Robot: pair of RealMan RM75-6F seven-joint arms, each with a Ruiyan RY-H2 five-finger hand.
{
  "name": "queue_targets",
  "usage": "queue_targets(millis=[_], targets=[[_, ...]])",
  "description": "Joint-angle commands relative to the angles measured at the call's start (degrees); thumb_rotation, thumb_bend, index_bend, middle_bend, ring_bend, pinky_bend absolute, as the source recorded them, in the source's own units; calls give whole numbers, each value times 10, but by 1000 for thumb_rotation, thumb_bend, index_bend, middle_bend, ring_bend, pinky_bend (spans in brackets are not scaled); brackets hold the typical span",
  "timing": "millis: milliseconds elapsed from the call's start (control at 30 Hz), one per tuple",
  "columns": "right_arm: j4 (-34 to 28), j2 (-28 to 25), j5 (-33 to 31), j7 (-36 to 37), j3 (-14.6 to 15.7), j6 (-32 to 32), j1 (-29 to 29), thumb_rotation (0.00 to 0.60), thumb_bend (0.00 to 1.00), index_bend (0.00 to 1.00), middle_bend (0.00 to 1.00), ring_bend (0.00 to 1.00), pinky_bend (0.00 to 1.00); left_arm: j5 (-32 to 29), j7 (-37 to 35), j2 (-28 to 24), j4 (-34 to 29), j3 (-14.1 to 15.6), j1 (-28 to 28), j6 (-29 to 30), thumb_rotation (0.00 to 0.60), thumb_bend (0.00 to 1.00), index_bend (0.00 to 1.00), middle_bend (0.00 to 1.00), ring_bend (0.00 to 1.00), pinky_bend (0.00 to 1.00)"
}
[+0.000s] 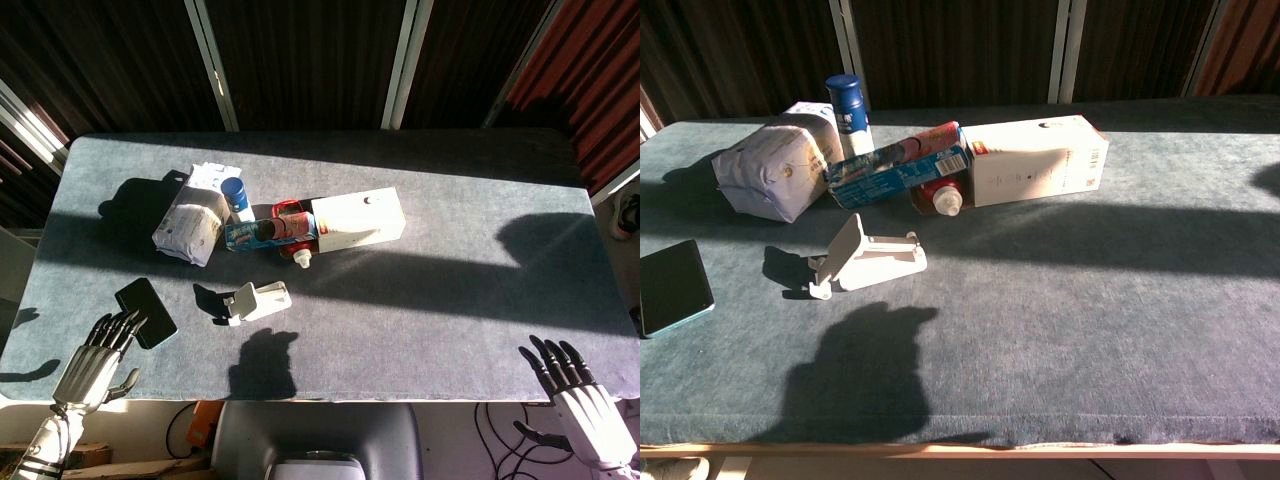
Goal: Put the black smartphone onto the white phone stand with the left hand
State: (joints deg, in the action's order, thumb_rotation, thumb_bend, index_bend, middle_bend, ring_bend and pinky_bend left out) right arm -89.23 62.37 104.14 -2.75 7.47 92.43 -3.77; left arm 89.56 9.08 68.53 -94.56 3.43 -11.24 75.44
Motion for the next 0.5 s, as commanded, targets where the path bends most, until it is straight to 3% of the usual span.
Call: queue_targets(millis=[33,267,400,500], targets=[[0,0,-1,-1,-1,0,0,600,249,0,0,0,0,0,-1,1,1,0,-1,-1,600,370,0,0,0,0],[-1,-1,3,3,1,1,0,600,249,0,0,0,0,19,-14,3,10,7,-16,-23,600,371,0,0,0,0],[-1,-1,5,4,1,0,2,600,249,0,0,0,0,62,-58,-11,33,13,-73,-89,600,372,0,0,0,0],[-2,-1,8,4,1,-3,5,600,249,0,0,0,0,76,-85,-22,53,2,-122,-136,600,374,0,0,0,0]])
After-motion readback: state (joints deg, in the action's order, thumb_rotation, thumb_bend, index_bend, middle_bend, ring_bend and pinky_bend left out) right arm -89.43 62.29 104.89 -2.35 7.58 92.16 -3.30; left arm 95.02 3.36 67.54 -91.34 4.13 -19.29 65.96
